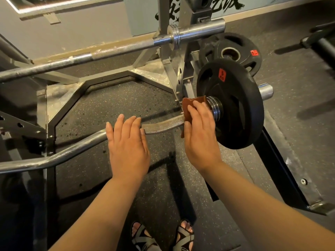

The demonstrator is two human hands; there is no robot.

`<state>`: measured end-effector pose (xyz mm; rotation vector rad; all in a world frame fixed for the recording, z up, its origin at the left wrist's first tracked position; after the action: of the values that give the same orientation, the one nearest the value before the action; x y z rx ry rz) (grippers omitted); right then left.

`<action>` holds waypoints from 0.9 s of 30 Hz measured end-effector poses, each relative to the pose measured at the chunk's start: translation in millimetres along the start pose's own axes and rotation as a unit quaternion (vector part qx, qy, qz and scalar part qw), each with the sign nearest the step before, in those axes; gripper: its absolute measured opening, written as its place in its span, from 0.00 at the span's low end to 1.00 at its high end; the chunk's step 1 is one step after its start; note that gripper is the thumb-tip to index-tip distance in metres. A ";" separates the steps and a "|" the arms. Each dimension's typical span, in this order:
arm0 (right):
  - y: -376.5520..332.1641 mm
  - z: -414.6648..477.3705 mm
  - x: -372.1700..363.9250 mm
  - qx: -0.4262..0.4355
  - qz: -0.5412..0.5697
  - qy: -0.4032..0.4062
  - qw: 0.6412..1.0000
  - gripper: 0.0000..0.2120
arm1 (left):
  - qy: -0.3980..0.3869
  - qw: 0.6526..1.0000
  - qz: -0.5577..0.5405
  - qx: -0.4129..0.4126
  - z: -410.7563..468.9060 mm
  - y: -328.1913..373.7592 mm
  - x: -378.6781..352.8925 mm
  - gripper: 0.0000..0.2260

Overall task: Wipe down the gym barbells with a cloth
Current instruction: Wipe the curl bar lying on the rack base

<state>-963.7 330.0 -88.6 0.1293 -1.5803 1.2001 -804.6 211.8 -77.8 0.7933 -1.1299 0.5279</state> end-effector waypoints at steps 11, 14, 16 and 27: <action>-36.7 23.1 -13.7 0.110 -0.069 -0.091 0.987 0.08 | -0.007 1.000 0.003 0.000 -0.3 -0.4 0.2 0.20; -10.4 37.8 3.7 0.050 -0.056 -0.086 0.994 0.12 | -0.004 1.000 0.001 -0.003 0.0 -0.6 -0.3 0.20; -8.5 31.2 4.4 0.046 -0.048 -0.076 0.995 0.14 | -0.002 1.000 0.000 -0.001 -0.3 -0.2 -0.2 0.20; -14.9 40.4 0.4 -0.001 -0.085 -0.050 0.995 0.19 | 0.004 1.000 -0.003 0.000 -0.4 0.0 0.0 0.20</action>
<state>-981.7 293.3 -74.8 0.3216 -1.6222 1.0724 -804.3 212.1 -77.8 0.7939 -1.1205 0.5261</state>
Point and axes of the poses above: each hand's wrist, its own z-axis towards the middle knuckle, its own x-axis out of the back of the hand, y = z × x, the point moved 9 cm from there along z, towards the middle knuckle, and after that the axes turned 1 degree about -y, right-handed, at the moved point
